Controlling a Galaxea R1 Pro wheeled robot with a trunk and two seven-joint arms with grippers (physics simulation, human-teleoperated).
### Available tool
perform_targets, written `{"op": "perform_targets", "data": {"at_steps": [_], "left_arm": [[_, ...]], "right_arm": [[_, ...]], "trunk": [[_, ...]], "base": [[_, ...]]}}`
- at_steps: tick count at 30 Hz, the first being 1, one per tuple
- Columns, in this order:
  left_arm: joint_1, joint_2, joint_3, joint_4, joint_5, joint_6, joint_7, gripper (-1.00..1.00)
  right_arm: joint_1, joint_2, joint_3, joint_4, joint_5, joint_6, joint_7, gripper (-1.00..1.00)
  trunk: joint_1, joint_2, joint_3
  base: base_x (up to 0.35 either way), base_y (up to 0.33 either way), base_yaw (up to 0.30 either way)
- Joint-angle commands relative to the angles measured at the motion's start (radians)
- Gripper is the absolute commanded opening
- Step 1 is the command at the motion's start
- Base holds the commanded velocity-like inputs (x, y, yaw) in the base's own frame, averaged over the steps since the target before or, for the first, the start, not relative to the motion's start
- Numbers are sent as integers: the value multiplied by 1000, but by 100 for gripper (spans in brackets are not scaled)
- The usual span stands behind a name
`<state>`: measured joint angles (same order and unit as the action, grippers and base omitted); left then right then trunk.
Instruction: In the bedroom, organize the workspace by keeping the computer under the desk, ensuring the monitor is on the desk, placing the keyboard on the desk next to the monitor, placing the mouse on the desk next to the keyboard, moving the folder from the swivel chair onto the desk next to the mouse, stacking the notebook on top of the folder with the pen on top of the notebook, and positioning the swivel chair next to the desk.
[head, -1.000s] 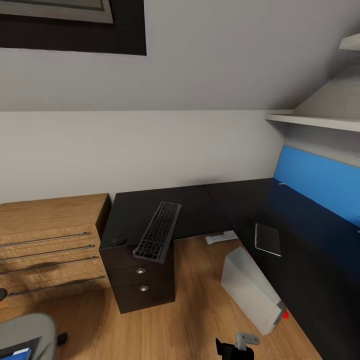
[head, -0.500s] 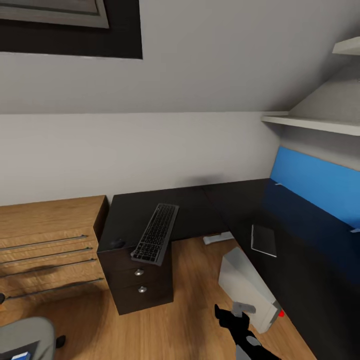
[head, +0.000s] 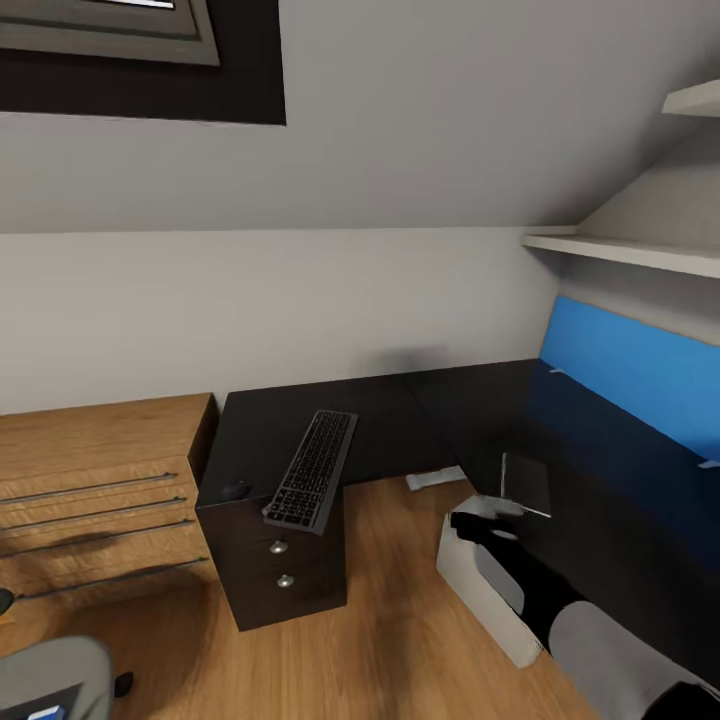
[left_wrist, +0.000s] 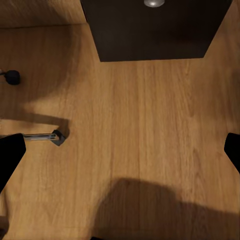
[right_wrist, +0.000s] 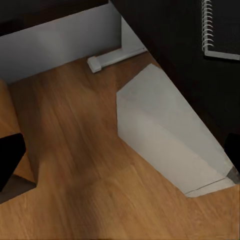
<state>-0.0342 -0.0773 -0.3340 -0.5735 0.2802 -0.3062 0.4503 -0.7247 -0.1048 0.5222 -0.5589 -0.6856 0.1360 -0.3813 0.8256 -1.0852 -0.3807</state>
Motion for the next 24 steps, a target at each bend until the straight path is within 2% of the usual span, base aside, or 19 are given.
{"op": "perform_targets", "data": {"at_steps": [1,9,15,16,20,24], "left_arm": [[-1,1,-8,0,10,-7,7,100],[-1,1,-10,-1,9,-8,5,100],[-1,1,-11,0,8,-7,2,100],[-1,1,-12,0,8,-7,2,100],[-1,1,-12,0,7,-7,2,100],[-1,1,-13,0,7,-7,1,100]], "right_arm": [[-8,-5,6,27,-5,6,-11,100],[-61,-16,0,131,-5,-44,-13,100],[-75,-50,-12,149,-7,-65,-14,100],[-76,-57,-47,151,-8,-79,-14,100],[-77,-62,-126,153,-8,-106,-14,100],[-77,-66,-157,153,-8,-113,-14,100]], "trunk": [[0,-1,-1],[0,-1,-1],[0,-1,-1],[0,-1,-1],[0,-1,-1],[0,-1,-1]], "base": [[0,0,0],[84,0,0],[271,0,0],[234,0,0],[274,0,0],[264,0,0]]}}
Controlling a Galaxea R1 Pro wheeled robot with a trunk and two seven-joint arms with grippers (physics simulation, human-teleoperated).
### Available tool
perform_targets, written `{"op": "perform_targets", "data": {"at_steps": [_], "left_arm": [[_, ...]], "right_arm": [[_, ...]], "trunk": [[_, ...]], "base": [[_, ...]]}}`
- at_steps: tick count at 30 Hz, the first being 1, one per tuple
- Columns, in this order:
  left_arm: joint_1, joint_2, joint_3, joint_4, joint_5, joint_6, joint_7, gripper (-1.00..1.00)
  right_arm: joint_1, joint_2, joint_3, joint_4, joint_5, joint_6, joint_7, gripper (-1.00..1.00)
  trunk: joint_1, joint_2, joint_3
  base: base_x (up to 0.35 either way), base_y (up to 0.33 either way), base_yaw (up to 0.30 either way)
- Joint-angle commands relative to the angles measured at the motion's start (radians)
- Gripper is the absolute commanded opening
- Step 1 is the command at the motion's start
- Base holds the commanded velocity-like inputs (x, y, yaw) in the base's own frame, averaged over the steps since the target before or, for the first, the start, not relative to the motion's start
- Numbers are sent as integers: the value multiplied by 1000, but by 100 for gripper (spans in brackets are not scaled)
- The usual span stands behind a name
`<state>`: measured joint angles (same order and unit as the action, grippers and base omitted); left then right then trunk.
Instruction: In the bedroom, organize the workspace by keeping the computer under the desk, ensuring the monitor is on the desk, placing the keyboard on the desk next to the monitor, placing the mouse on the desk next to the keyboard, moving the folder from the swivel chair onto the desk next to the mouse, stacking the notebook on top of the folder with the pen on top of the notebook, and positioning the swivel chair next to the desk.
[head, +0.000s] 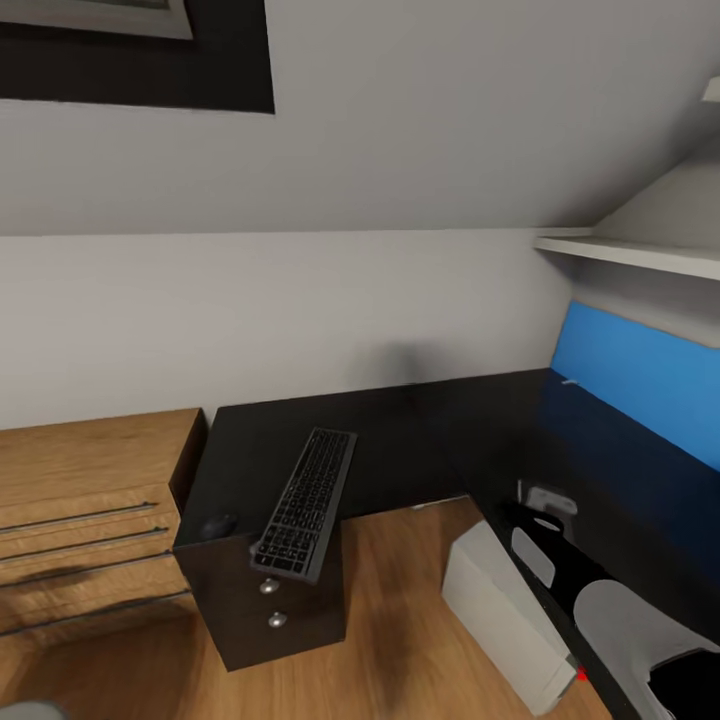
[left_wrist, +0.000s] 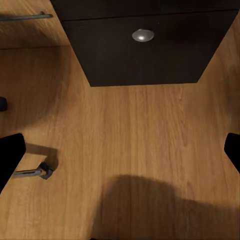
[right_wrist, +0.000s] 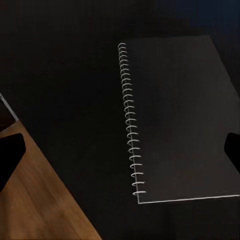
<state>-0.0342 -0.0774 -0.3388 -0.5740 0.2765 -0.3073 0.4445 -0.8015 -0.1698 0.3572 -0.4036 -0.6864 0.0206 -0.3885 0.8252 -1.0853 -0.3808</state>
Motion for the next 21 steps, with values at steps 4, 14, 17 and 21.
{"op": "perform_targets", "data": {"at_steps": [4,14,17,21], "left_arm": [[-1,1,-7,1,11,-6,7,100],[-1,2,-7,3,11,-6,6,100],[-1,2,-8,3,11,-6,6,100],[-1,2,-8,3,10,-6,5,100]], "right_arm": [[-1,-19,-9,-2,-7,-3,-7,100],[-1,-28,-11,-1,-4,-31,-2,100],[-1,-28,-9,0,-2,-39,-1,100],[-1,-29,-9,0,-1,-41,0,100]], "trunk": [[0,-1,-1],[0,-1,-1],[0,-1,-1],[0,-1,-1]], "base": [[111,0,0],[265,-35,0],[237,-193,0],[162,-231,0]]}}
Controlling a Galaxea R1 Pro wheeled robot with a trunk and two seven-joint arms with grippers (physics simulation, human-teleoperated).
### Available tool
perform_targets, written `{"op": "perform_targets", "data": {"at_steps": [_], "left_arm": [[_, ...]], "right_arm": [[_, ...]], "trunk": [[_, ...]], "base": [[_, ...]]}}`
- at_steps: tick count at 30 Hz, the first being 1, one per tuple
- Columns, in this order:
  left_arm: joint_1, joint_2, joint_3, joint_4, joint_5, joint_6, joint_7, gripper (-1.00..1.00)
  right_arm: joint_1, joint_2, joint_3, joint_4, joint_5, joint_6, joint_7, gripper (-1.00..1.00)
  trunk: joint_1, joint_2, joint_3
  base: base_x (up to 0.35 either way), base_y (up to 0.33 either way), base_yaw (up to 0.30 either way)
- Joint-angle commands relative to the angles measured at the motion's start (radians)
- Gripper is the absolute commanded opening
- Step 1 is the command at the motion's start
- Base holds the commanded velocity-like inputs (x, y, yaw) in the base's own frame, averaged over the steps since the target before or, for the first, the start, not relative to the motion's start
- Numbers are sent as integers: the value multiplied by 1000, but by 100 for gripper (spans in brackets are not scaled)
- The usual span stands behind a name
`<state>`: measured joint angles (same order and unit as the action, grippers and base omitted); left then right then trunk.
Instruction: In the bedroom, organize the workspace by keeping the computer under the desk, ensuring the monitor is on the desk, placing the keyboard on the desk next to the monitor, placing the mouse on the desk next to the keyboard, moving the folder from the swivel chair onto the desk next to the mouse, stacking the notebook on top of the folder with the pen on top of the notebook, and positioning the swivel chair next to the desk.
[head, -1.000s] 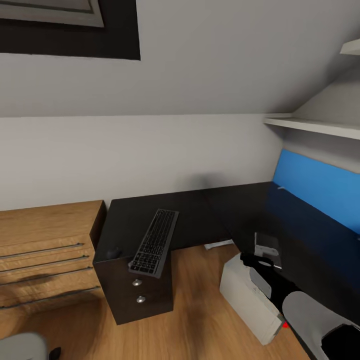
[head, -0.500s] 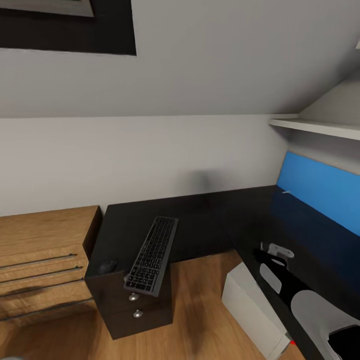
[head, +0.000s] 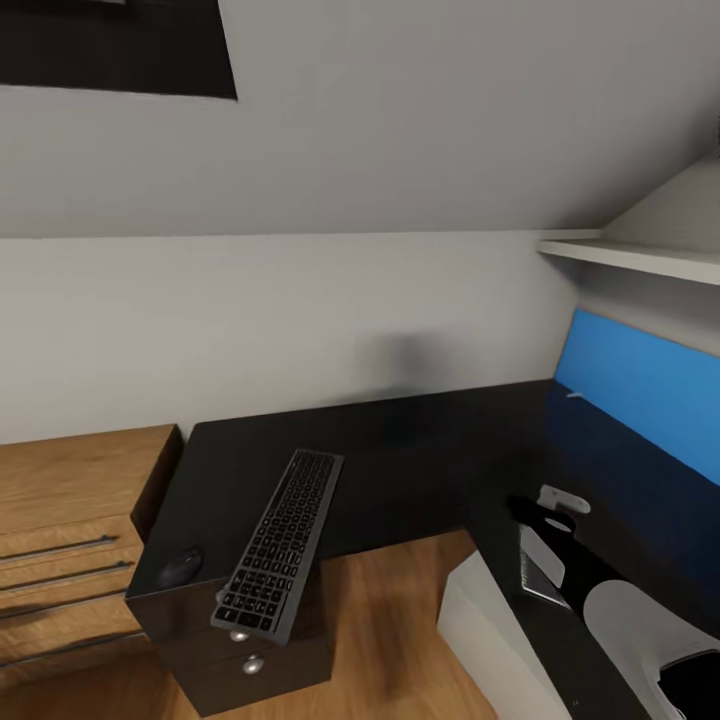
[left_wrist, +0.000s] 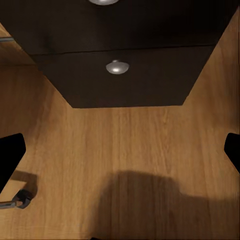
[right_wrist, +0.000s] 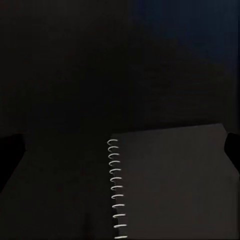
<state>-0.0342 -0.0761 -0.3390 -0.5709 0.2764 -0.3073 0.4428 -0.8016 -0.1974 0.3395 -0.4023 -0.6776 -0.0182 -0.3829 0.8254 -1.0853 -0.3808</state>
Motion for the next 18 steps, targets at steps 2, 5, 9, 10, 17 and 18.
{"op": "perform_targets", "data": {"at_steps": [2,5,9,10,17,18], "left_arm": [[-1,1,-8,0,11,-6,6,100],[-1,1,-8,0,11,-6,6,100],[-1,1,-8,-1,12,-6,7,100],[-1,1,-8,-2,12,-6,7,100],[-1,1,-9,-9,12,-7,6,100],[-1,0,-10,-10,12,-7,6,100]], "right_arm": [[0,-2,9,-1,-10,-3,-7,100],[-1,-5,8,-1,-10,-4,-8,100],[-1,-11,8,0,-10,-5,-10,100],[-1,-19,7,1,-10,-4,-11,100],[-1,-51,6,7,-11,0,-13,100],[-1,-61,6,19,-11,1,-13,100]], "trunk": [[0,-1,-1],[0,-1,-1],[0,-1,-1],[0,-1,-1],[0,-1,-1],[0,-1,-1]], "base": [[78,-148,0],[40,-75,0],[18,-35,0],[8,-15,0],[4,-7,0],[1,-2,0]]}}
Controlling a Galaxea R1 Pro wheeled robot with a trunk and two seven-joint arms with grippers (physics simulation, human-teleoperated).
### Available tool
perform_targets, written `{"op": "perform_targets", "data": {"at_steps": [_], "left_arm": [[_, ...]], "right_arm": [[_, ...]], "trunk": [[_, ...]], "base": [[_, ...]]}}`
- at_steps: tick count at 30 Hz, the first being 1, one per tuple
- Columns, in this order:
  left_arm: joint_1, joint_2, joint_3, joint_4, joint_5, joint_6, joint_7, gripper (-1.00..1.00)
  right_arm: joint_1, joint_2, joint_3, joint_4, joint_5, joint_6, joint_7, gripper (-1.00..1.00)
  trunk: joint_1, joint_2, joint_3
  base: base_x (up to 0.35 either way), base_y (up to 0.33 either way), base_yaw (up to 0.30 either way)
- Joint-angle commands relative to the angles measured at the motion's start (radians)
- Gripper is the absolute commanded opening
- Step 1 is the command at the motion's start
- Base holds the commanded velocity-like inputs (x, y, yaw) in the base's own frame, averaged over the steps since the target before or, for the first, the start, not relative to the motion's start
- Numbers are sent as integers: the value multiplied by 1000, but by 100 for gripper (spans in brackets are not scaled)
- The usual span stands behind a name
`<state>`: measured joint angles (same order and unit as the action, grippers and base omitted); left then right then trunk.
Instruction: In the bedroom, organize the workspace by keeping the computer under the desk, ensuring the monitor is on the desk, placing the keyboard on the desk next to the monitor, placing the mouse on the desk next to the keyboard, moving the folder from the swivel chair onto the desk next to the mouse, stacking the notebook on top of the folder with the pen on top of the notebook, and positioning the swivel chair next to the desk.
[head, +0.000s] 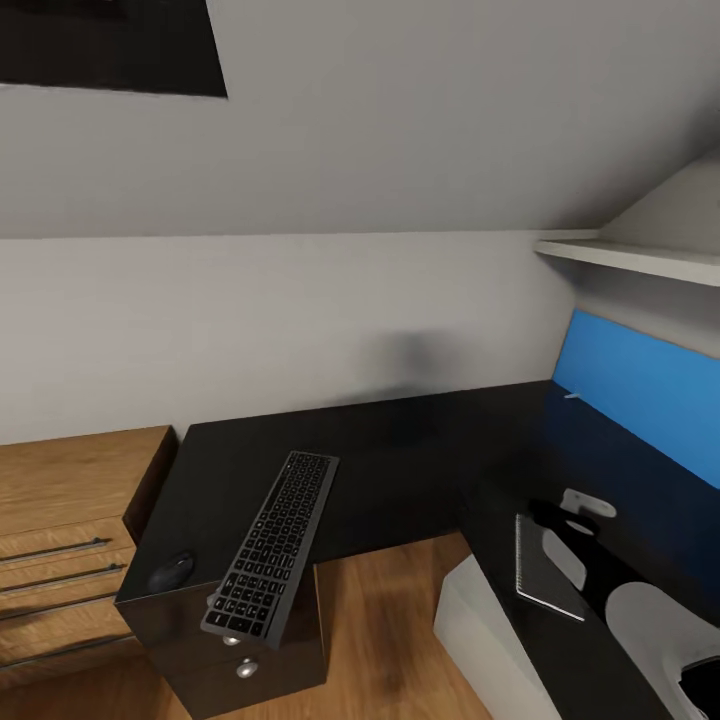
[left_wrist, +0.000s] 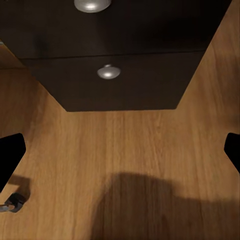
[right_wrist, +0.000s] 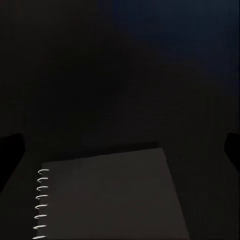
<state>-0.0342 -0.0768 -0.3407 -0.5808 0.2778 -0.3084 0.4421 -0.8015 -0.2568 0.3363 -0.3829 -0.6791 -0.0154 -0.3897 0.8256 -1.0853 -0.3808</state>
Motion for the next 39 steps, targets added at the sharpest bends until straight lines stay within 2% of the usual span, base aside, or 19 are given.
{"op": "perform_targets", "data": {"at_steps": [1,10,15,27,39], "left_arm": [[-1,1,-8,0,11,-5,6,100],[-1,0,-5,-37,12,-4,8,100],[-1,0,-5,-45,12,-4,9,100],[-1,0,-4,-48,13,-2,9,100],[-1,0,-4,-47,14,0,9,100]], "right_arm": [[-1,-5,8,7,-10,-1,-6,100],[-1,-33,6,65,-12,2,-7,100],[-1,-40,6,71,-12,3,-6,100],[-1,-34,15,72,-10,2,-5,100],[-1,-14,19,71,-9,0,-2,100]], "trunk": [[0,-1,-1],[0,-1,-1],[0,-1,-1],[46,-85,-39],[92,-169,-76]], "base": [[1,-2,0],[0,0,0],[0,0,0],[0,0,0],[0,0,0]]}}
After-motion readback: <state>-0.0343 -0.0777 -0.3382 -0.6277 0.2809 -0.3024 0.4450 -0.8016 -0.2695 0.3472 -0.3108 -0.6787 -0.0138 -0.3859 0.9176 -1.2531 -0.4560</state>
